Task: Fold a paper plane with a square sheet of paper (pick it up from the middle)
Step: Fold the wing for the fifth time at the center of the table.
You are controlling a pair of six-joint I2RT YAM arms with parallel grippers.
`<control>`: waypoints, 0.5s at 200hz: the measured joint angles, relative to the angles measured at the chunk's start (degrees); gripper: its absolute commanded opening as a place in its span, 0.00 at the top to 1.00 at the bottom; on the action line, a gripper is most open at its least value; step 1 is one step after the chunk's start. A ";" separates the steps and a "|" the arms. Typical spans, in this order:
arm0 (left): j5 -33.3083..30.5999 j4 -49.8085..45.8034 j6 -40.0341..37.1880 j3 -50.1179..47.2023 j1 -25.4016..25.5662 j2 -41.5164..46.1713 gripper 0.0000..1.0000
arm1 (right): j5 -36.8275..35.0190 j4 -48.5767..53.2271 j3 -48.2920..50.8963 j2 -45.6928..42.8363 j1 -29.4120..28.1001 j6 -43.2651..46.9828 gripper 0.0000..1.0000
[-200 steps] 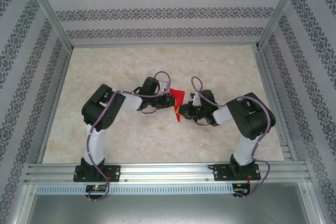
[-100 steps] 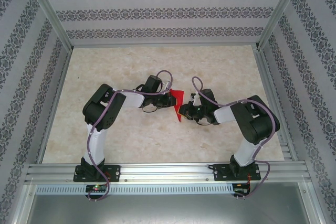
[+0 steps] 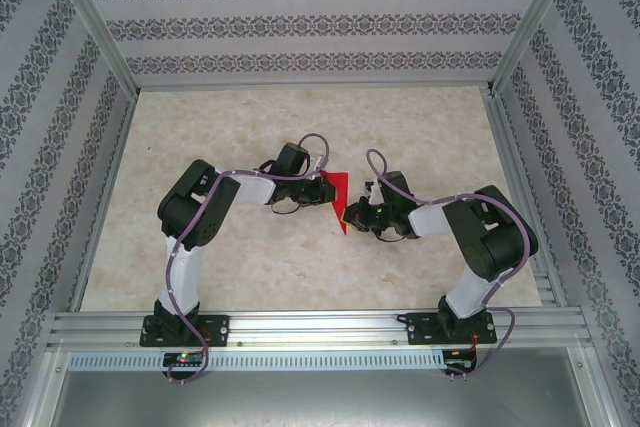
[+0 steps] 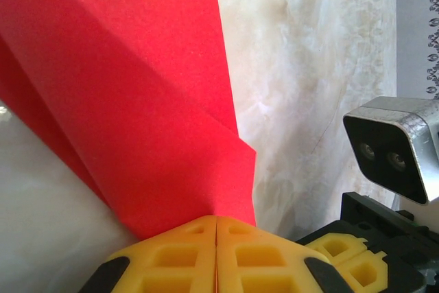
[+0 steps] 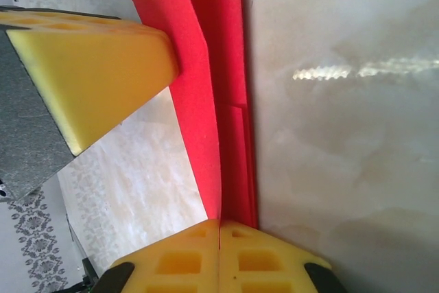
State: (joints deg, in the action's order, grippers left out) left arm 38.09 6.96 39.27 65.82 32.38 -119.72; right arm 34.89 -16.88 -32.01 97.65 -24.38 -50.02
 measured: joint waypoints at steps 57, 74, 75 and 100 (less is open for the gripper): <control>0.24 -0.57 0.17 0.15 0.00 3.13 0.77 | -0.33 -5.73 2.60 0.00 0.15 -3.04 1.00; 0.15 0.37 0.17 -0.85 0.00 6.49 0.76 | -0.35 -7.32 3.37 0.00 0.17 -4.15 1.00; 0.15 0.42 0.17 -0.92 0.00 6.62 0.76 | -0.33 -7.45 3.43 0.00 0.17 -4.24 1.00; -0.07 2.40 0.13 -2.36 0.00 9.01 0.77 | -0.35 -9.38 4.44 0.02 0.55 -6.08 1.00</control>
State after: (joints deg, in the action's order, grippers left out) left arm 38.02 9.37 39.40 63.46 32.38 -110.72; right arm 34.54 -26.26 -27.57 97.67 -23.83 -56.10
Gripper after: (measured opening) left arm 0.235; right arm 0.050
